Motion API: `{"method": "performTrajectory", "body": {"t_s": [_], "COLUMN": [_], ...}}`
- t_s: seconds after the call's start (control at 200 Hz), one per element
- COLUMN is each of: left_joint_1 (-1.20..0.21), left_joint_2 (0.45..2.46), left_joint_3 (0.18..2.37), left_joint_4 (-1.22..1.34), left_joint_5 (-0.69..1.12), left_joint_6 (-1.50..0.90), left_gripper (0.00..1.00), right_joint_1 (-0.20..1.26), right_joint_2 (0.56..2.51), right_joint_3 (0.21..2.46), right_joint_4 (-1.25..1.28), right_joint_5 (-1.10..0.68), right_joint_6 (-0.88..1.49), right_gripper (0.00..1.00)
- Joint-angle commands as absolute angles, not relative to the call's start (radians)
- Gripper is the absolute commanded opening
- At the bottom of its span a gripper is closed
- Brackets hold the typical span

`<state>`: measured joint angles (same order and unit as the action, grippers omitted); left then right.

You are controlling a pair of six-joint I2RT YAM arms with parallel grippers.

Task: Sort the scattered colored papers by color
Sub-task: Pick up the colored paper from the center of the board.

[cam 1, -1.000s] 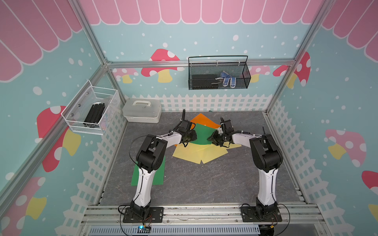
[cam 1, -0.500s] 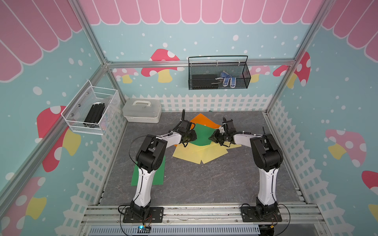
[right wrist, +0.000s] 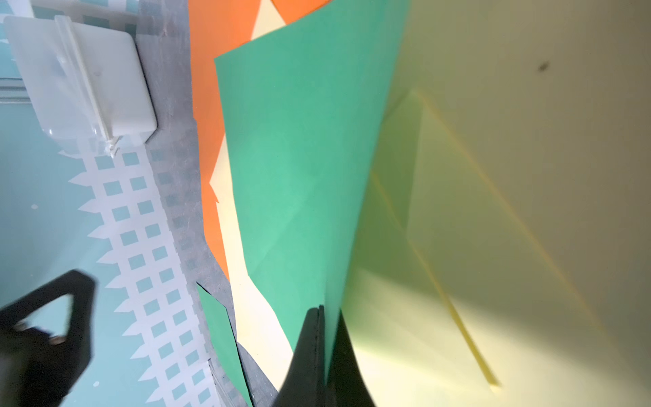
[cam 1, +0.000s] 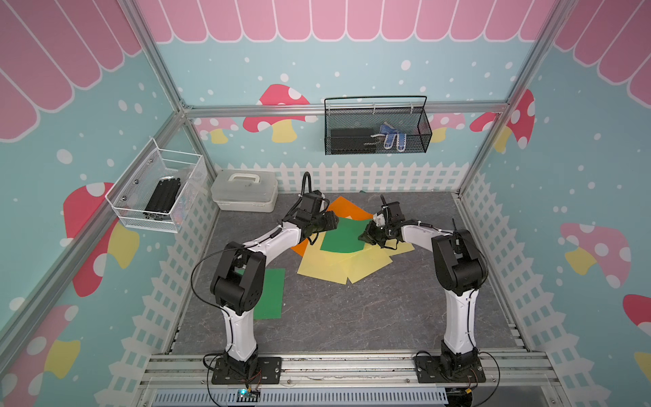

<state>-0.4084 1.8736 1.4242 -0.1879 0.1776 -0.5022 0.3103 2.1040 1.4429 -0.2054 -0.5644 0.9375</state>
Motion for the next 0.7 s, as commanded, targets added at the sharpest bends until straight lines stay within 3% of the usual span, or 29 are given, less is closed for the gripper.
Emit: {"method": "performTrajectory", "body": {"t_s": [0.0, 0.345, 0.695], "left_joint_1": [-0.387, -0.386, -0.386], "left_joint_2": [1.788, 1.505, 1.196], "left_joint_3": [1.407, 1.224, 1.086], "left_joint_4": [-0.187, -0.192, -0.189], "left_joint_5": [0.174, 0.129, 0.000], "left_joint_6": [-0.462, -0.438, -0.415], "left_gripper": [0.52, 0.56, 0.63], "right_joint_1": [0.334, 0.462, 0.569], "right_joint_2": [2.059, 1.930, 1.791], "right_joint_3": [1.507, 1.577, 1.538], "right_joint_4": [-0.365, -0.532, -0.409], "right_joint_5": [-0.595, -0.611, -0.671], "right_joint_6": [0.777, 0.643, 0.771], "right_gripper": [0.00, 0.00, 0.00]}}
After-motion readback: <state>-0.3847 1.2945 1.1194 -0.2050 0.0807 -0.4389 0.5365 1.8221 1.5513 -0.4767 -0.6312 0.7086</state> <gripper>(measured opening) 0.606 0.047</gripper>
